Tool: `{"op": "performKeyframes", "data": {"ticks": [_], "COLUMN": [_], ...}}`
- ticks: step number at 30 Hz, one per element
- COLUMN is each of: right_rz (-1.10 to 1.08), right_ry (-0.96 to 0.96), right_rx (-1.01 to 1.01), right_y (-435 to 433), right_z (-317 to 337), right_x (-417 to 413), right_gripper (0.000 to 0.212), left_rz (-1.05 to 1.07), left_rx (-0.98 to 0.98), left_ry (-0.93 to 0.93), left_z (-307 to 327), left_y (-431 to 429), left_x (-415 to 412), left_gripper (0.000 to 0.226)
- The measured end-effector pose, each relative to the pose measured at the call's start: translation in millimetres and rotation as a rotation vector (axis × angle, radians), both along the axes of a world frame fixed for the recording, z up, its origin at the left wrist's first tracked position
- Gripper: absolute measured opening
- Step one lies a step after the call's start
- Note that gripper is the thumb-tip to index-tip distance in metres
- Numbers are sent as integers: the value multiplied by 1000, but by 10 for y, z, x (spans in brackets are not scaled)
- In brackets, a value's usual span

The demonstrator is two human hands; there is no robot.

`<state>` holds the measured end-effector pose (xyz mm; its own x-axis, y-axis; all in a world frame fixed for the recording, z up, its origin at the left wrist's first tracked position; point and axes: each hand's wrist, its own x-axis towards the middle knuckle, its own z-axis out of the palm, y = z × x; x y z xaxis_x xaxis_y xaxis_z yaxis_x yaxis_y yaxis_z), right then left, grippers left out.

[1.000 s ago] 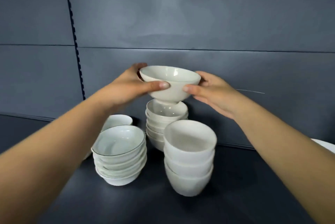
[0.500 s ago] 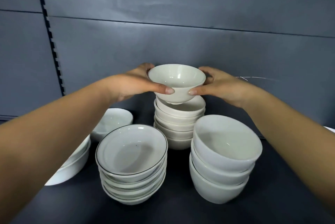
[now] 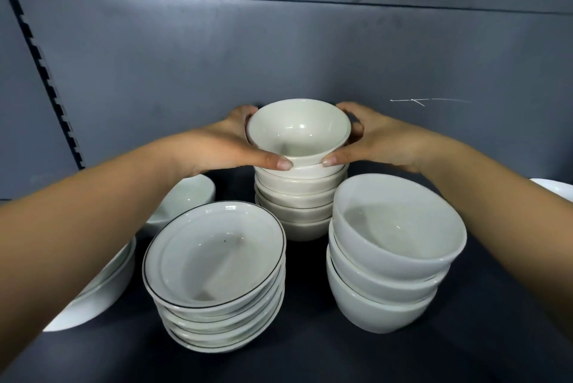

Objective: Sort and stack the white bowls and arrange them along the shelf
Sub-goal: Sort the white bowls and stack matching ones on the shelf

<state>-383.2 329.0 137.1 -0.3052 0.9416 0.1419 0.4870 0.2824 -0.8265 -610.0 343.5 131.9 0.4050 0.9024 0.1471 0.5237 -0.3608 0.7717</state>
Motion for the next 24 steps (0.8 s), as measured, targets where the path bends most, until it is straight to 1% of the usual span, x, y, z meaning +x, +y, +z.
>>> {"op": "performKeyframes", "data": {"ticks": [6, 7, 10, 13, 15, 16, 18, 20, 22, 24], "right_rz": [27, 32, 58, 62, 47, 39, 43, 61, 87, 108], "right_ry": [64, 76, 78, 63, 0, -21, 18, 106, 133, 124], "right_rx": [-21, -31, -59, -99, -103, -103, -145, -231, -299, -342], "right_y": [-26, -33, -48, -45, -32, -24, -21, -26, -23, -22], "right_z": [-69, -80, -90, -81, -98, -107, -107, -105, -130, -165], "right_x": [57, 56, 55, 58, 55, 53, 47, 54, 72, 70], "right_gripper": [74, 73, 79, 91, 105, 108, 103, 95, 86, 71], "left_rz": [-34, -45, -19, 22, 15, 16, 44, 74, 71, 65], "left_rx": [-8, -3, 5, -2, -30, -42, -61, -66, -66, -72], "left_ry": [-9, 10, 70, 63, 74, 99, 168, 222, 211, 186], "left_z": [-90, -114, -184, -227, -260, -278, -313, -337, -362, -375], "left_y": [-22, -25, -12, 10, 21, 17, 7, 4, 15, 20], "left_x": [28, 30, 34, 21, 12, 11, 5, -2, -12, -19], "left_gripper": [80, 83, 106, 115, 126, 131, 134, 135, 135, 133]}}
